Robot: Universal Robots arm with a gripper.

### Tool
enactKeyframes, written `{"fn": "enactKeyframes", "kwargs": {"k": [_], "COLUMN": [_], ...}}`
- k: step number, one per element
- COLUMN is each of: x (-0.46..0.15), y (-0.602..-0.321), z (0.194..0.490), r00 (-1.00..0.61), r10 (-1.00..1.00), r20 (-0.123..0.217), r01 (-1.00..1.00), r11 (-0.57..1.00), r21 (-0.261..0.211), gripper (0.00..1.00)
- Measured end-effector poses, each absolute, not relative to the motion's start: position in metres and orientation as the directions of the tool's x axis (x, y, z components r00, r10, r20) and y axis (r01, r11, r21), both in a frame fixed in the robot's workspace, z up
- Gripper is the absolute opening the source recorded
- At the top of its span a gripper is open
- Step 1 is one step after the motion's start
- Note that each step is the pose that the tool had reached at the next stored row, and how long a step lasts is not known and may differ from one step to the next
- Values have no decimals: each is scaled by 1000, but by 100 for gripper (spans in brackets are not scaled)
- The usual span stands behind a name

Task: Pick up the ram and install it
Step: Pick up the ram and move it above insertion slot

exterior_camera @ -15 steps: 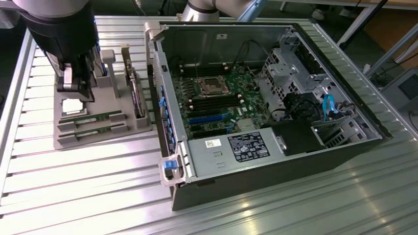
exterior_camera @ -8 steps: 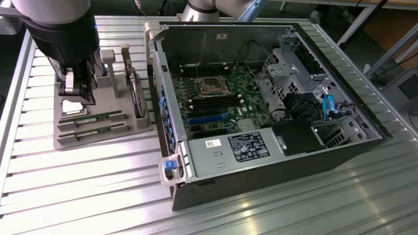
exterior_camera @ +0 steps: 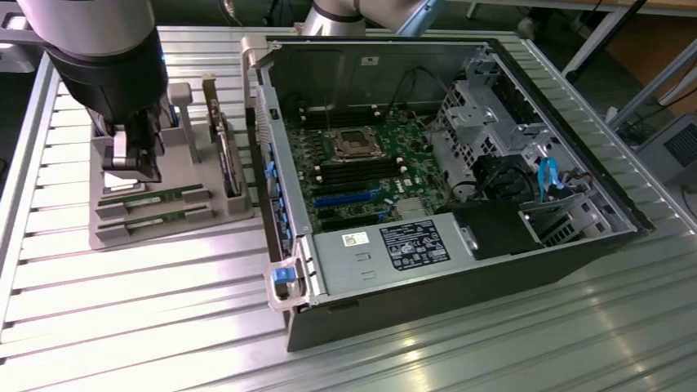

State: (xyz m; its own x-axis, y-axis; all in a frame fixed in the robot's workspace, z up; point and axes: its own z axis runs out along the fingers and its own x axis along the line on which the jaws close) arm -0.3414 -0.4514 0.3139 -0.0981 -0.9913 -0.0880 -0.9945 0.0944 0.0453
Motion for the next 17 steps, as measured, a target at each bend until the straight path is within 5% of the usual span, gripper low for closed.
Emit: {"fn": "enactKeyframes", "kwargs": {"k": [17], "x": [-341], "y": [-457], "z": [296], "r00": [-98], "r10": [-991], "r20": [-88], "r01": [-994], "r11": [94], "r21": [45], "gripper": [42]}}
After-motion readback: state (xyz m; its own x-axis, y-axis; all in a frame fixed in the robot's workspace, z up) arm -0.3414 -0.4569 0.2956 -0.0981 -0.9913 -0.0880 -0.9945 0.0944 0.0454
